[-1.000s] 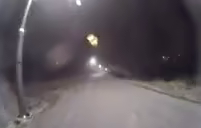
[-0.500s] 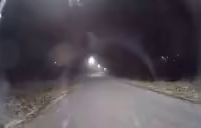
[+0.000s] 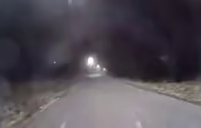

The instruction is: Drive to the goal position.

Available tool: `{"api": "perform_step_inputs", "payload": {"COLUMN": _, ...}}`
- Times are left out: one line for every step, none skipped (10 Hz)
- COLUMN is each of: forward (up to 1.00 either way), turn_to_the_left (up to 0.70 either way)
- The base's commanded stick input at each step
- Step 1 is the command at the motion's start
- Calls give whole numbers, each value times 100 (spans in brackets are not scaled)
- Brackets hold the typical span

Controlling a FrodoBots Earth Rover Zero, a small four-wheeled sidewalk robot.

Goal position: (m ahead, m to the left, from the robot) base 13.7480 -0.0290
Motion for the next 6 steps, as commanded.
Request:
{"api": "perform_step_inputs", "payload": {"forward": 100, "turn_to_the_left": 8}}
{"api": "perform_step_inputs", "payload": {"forward": 100, "turn_to_the_left": 9}}
{"api": "perform_step_inputs", "payload": {"forward": 100, "turn_to_the_left": 9}}
{"api": "perform_step_inputs", "payload": {"forward": 100, "turn_to_the_left": 11}}
{"api": "perform_step_inputs", "payload": {"forward": 100, "turn_to_the_left": 13}}
{"api": "perform_step_inputs", "payload": {"forward": 100, "turn_to_the_left": 14}}
